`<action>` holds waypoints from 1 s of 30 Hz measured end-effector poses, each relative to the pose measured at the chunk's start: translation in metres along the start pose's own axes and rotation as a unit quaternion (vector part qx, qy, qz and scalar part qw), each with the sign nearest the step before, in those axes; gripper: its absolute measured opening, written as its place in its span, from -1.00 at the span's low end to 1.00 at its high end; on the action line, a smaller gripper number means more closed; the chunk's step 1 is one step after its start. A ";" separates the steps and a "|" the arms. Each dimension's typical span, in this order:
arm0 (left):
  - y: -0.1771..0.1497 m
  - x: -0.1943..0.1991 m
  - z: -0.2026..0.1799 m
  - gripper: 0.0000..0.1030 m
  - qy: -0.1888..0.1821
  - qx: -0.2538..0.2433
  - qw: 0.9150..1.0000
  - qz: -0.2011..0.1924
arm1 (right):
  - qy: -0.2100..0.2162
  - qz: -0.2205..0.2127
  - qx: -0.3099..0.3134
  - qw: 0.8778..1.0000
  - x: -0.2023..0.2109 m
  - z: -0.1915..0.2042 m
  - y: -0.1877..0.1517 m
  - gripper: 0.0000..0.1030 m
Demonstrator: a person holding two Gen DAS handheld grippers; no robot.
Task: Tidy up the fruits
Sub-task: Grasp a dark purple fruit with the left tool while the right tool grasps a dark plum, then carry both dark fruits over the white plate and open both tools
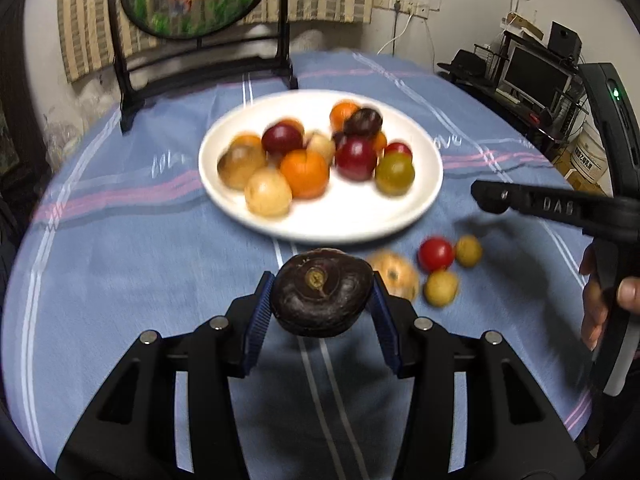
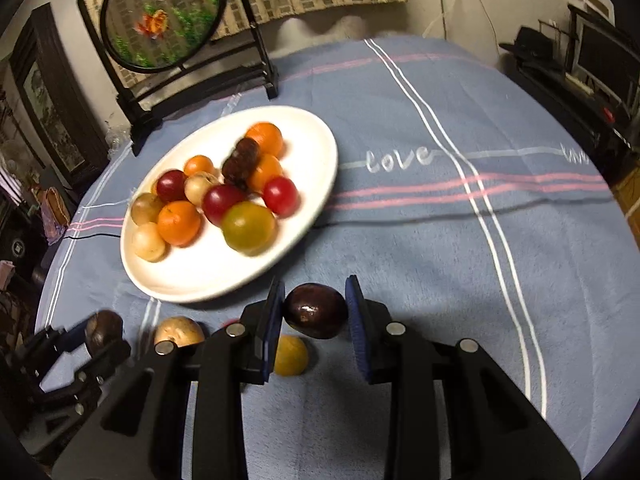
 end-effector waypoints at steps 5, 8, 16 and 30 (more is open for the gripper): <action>0.032 -0.008 -0.002 -0.07 -0.002 -0.003 1.000 -0.009 | 0.029 -0.016 0.018 0.999 0.002 0.024 0.030 -0.39; 0.043 -0.023 -0.006 -0.06 -0.014 0.006 1.000 0.001 | 0.041 -0.023 0.026 0.999 0.000 0.036 0.046 -0.39; 0.055 -0.061 -0.013 -0.06 -0.017 0.021 0.999 0.027 | 0.051 -0.019 0.032 0.998 -0.016 0.050 0.067 -0.38; 0.063 -0.049 0.012 0.45 -0.002 0.055 0.998 -0.013 | 0.069 0.003 0.049 0.996 -0.060 0.082 0.085 -0.38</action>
Point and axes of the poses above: each gripper's, at about its wrist camera, not at the fingertips, and x roughly against the way its jaws point, z to its left, y to its top, the point moved 6 cm from there along -x, roughly the way its jaws point, and after that the axes turned 3 degrees about -x, right-handed, at the moved point
